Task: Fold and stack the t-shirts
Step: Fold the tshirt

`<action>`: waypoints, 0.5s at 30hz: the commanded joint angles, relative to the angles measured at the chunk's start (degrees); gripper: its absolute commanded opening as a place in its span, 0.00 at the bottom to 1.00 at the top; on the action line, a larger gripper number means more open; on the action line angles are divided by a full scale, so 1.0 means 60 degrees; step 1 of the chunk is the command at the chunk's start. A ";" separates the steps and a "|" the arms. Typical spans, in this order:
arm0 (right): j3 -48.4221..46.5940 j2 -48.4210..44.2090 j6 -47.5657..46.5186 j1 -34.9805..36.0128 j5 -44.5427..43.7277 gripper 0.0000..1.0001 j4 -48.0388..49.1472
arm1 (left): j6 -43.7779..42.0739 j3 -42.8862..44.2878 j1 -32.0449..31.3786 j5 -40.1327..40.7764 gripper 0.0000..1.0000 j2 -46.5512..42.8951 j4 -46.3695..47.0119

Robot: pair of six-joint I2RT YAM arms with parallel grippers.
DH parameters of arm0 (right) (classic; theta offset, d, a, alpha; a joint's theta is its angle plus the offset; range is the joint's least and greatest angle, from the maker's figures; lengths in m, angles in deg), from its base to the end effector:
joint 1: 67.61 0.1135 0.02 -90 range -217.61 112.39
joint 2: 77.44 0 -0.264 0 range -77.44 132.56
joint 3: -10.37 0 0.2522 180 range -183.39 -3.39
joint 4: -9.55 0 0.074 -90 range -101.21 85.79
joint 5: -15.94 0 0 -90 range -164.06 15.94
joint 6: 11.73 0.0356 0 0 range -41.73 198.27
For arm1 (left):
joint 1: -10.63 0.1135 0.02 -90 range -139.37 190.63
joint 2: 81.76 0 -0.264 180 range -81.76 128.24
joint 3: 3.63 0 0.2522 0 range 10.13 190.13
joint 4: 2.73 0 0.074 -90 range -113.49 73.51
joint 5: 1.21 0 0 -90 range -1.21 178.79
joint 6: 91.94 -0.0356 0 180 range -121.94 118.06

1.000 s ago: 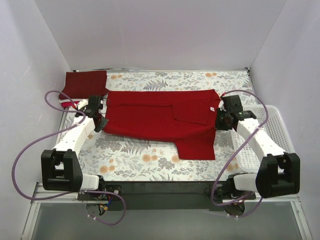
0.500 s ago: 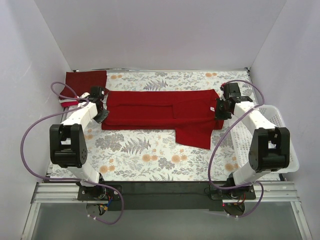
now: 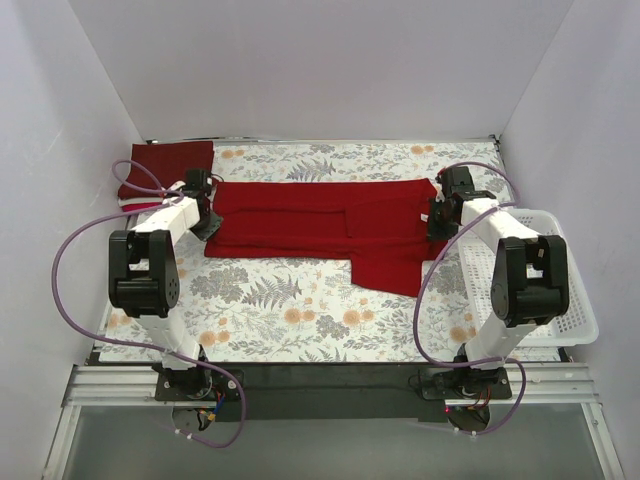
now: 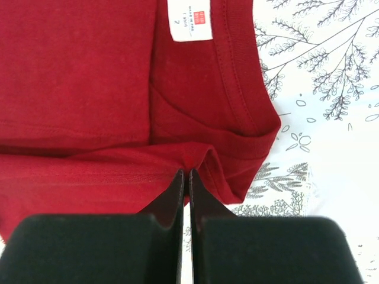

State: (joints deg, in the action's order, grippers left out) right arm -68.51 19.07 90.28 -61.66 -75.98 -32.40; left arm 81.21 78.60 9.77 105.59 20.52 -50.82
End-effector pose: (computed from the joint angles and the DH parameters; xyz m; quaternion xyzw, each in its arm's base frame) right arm 0.3440 0.0347 0.2049 0.0554 0.9633 0.0250 0.2616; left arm 0.3534 0.0050 0.1847 -0.6600 0.7132 -0.0189 0.2354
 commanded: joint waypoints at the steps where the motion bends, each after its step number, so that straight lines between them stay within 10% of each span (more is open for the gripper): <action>1: -0.0177 0.0131 -0.0127 -0.0143 -0.0545 0.01 0.0492 | -0.0236 0.0308 0.0071 0.0056 0.00 0.0033 0.0344; 15: -0.0162 -0.0264 -0.0156 -0.0128 -0.0282 0.01 0.0815 | 0.0130 -0.0249 0.0129 0.0760 0.00 -0.0245 0.0257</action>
State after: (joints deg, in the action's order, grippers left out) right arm -68.47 20.42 90.08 -61.88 -76.65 -29.45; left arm 81.54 77.66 9.77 106.83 21.72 -49.42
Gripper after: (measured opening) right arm 0.029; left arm 0.031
